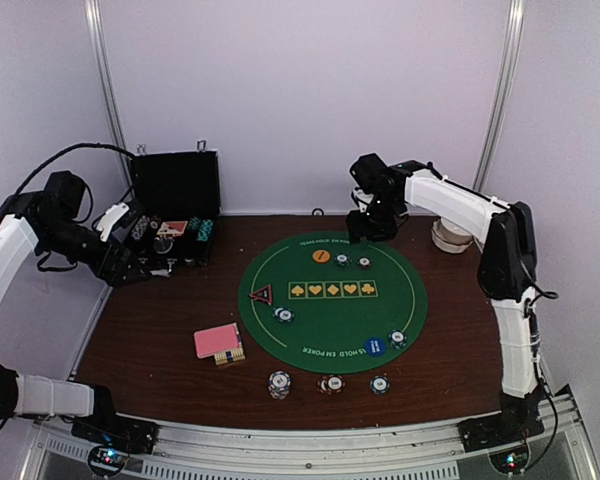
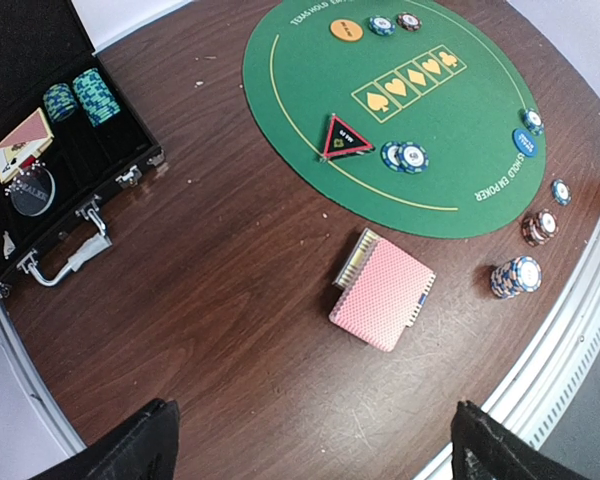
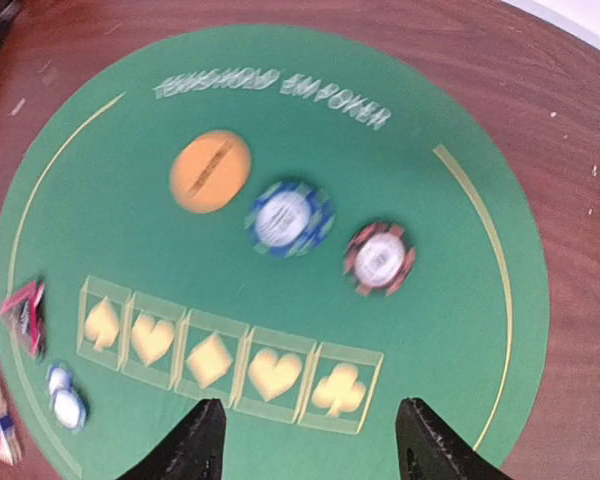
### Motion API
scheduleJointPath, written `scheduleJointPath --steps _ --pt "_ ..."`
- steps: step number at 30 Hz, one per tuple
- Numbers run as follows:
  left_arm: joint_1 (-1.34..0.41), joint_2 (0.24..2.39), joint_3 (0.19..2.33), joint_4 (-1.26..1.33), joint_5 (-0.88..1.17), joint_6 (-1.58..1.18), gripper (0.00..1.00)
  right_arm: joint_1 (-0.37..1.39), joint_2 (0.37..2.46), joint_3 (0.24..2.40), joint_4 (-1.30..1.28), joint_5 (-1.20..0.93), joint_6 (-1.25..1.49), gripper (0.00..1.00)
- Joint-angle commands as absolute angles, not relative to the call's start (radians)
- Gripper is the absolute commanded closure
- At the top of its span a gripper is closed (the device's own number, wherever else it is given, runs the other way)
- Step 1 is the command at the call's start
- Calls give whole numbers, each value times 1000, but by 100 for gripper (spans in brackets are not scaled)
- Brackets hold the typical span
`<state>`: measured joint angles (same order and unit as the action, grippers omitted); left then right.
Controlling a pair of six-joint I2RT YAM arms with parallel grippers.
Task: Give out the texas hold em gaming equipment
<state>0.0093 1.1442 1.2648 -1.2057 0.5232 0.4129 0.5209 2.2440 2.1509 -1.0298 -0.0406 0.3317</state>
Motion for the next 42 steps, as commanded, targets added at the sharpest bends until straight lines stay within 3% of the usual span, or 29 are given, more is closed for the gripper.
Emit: scheduleJointPath --steps 1,4,8,12,29,42 --pt "5 1119 1272 -1205 527 411 2 686 2057 1897 -988 -5 292 38" --pt "5 1115 1271 -1212 525 414 3 812 1949 1724 -960 -7 300 30" --pt "5 1110 1276 -1216 523 419 3 962 1851 1557 -961 -35 342 9" --pt "5 1113 1278 -1215 529 418 2 1062 1787 1419 -927 -100 409 1" --pt "5 1100 1270 -1217 526 423 3 1162 1897 1322 -824 -181 455 2" --pt "5 1110 1281 -1216 528 423 2 1163 1965 1352 -836 -161 440 20"
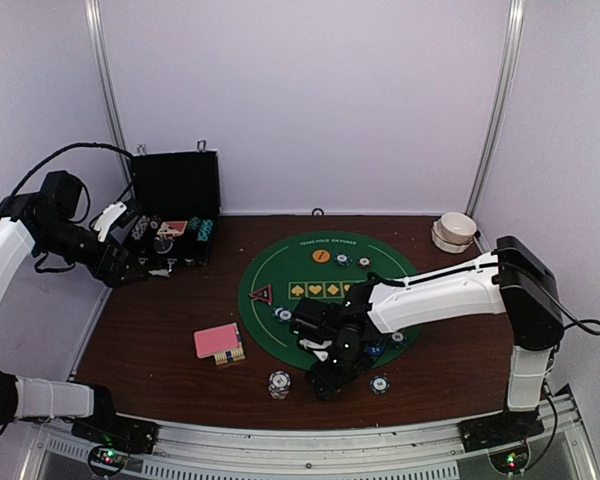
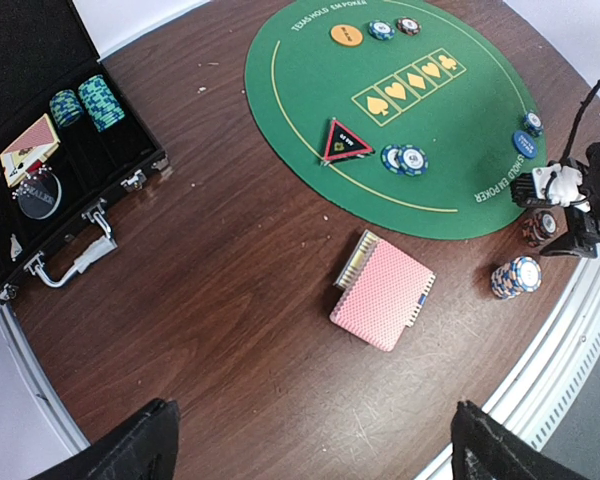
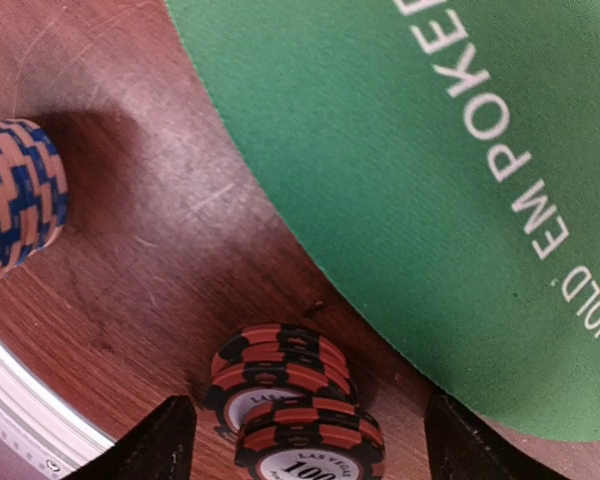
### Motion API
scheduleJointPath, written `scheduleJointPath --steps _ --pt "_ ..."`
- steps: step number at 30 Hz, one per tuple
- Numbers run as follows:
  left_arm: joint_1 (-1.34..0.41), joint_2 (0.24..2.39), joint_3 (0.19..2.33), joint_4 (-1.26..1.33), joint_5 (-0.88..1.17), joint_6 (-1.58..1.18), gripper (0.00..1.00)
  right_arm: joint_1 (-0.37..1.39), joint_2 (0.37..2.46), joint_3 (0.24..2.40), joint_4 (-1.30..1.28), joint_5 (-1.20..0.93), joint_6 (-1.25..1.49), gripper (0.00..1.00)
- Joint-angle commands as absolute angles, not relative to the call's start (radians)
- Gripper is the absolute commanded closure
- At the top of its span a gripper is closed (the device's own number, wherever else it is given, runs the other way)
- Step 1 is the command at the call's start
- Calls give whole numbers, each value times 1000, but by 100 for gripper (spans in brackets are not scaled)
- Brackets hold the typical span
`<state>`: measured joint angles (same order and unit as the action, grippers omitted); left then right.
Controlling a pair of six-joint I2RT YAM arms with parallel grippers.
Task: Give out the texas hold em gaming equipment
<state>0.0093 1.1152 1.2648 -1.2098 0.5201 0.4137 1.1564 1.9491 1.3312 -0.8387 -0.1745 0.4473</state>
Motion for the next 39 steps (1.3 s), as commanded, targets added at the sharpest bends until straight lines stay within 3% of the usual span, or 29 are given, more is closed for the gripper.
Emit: scheduleJointPath --steps 1,16,18,21,26,39 --pt "5 1111 1282 -1216 529 423 3 1164 1968 1354 -836 -161 440 21" --pt "5 1112 1276 -1217 534 423 2 1175 1970 1401 -905 -117 422 53" --pt "5 1109 1273 -1217 533 423 3 1177 1972 1408 -917 -118 418 51" --pt "5 1108 1273 -1217 533 424 2 1177 1975 1418 -935 -113 411 38" --pt "5 1106 1269 -1217 531 425 3 1177 1964 1419 -953 -101 403 35" --pt "5 1103 1265 -1217 528 429 2 1178 1955 1432 -966 -106 403 56"
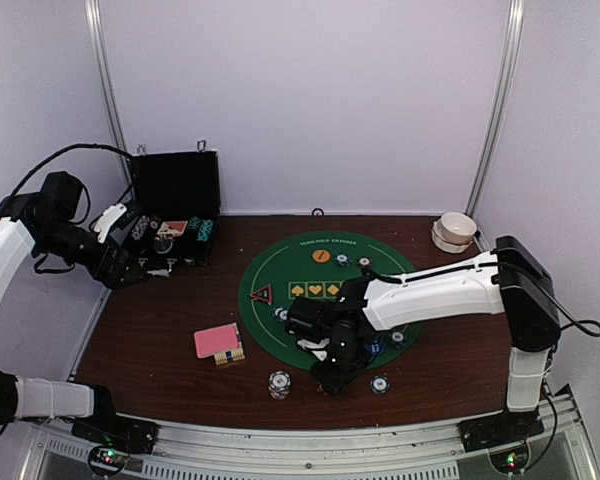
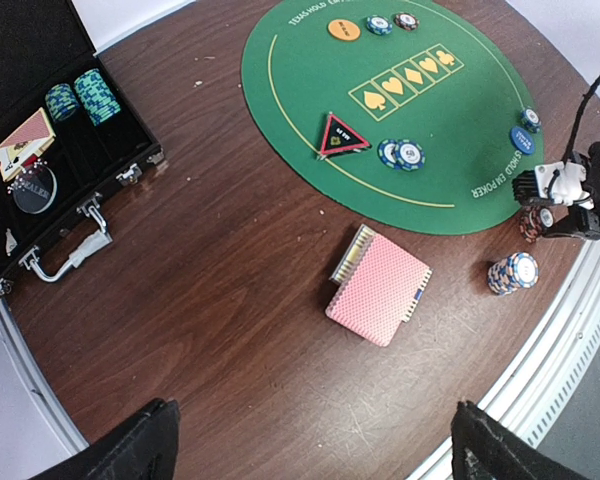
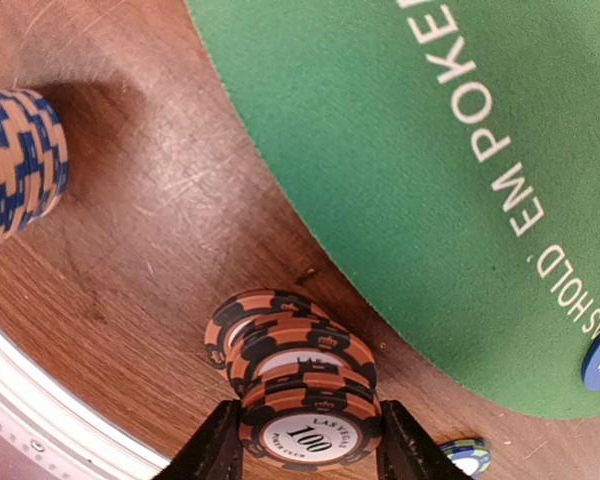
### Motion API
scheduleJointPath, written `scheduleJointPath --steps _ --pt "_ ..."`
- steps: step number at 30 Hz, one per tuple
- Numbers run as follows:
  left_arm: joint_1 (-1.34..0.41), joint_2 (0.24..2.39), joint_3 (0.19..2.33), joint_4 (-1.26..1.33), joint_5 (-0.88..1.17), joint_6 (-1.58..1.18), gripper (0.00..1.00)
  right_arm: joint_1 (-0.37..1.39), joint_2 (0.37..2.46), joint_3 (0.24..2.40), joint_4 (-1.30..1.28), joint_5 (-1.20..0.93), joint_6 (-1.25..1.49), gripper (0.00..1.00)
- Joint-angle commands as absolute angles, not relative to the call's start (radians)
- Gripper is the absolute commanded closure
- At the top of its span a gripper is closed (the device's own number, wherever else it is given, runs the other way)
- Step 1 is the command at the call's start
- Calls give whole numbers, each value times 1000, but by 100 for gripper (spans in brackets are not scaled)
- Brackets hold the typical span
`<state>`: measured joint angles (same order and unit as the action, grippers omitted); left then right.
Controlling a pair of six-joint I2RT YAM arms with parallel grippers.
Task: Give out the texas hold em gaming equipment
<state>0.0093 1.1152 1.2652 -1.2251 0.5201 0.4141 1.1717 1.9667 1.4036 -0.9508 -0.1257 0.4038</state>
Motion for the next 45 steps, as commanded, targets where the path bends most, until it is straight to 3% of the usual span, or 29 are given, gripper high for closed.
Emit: scheduleJointPath --steps 1,11,19,30,36,43,45 --pt "5 1103 1265 -1218 526 430 2 1179 1955 1433 -967 -105 403 58" --pt "5 1100 1265 -1217 524 430 2 1178 1960 1490 -1012 -110 402 75" --pt "5 1100 1266 -1217 525 431 2 1155 2000 1654 -1091 -85 383 77" --pt "5 1094 1265 -1216 528 433 3 1056 2227 1937 -1101 -45 321 78" --pt "5 1095 1274 -1217 533 433 2 1008 2355 2080 -1117 -54 310 76" --pt "5 1094 1273 -1217 534 436 2 1007 2429 2120 -1113 -87 304 66" --pt "5 1095 1272 -1217 534 436 2 1006 2436 2126 -1112 -82 304 59"
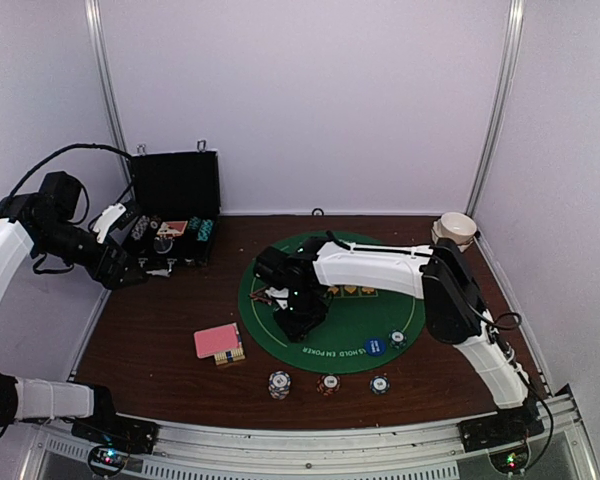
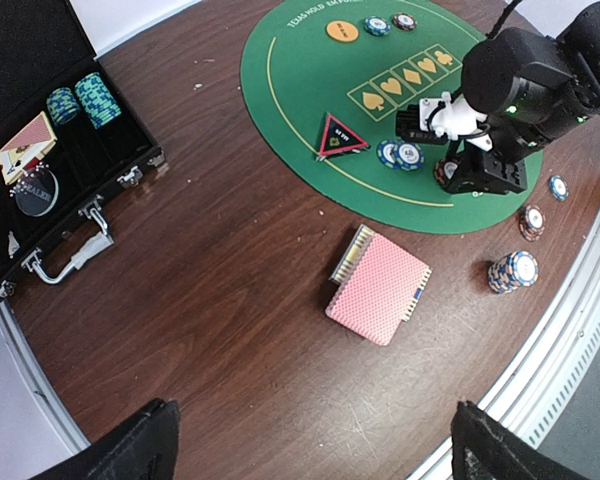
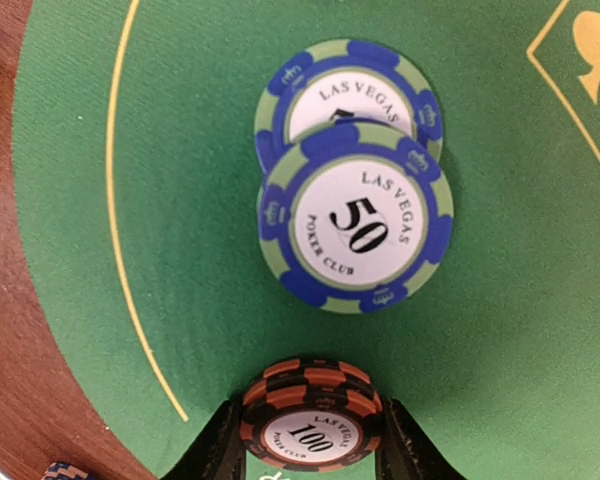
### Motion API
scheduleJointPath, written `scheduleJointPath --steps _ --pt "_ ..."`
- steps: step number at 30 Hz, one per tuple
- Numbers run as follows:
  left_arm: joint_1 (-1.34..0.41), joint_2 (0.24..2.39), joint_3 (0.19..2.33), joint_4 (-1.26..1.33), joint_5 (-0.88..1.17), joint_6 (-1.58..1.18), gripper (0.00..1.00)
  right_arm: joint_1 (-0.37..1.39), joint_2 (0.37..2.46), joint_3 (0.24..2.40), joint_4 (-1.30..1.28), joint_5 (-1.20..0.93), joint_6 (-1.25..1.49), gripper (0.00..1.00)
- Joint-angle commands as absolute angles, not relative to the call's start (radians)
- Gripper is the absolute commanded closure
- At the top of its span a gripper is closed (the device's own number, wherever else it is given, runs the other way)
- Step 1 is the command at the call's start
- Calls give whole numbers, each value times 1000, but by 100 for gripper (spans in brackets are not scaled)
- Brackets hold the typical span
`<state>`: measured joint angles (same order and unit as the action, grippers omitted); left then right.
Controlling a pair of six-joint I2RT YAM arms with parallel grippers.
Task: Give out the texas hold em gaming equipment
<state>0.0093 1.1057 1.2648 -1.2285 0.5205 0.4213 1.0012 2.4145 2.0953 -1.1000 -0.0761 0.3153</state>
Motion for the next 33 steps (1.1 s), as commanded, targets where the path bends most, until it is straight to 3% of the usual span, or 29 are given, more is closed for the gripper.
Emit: scheduleJointPath --steps 1,6,8,14,25,33 --pt "5 1096 1274 -1217 534 435 3 1006 2437 2131 -1113 -81 303 53" --pt "5 1092 1275 -1217 534 434 3 1006 2409 2155 -1133 -56 298 32" --pt "5 1088 1272 -1218 532 434 3 1006 2379 2152 -1141 -41 294 28" --pt "5 1080 1271 -1221 532 434 2 1009 2238 2062 -1154 -22 295 28" --pt "5 1077 1273 -1226 547 435 2 1096 1945 1583 -1033 -85 355 18" --pt "5 1083 1275 -1227 541 436 3 1144 1935 1456 -952 -159 372 17"
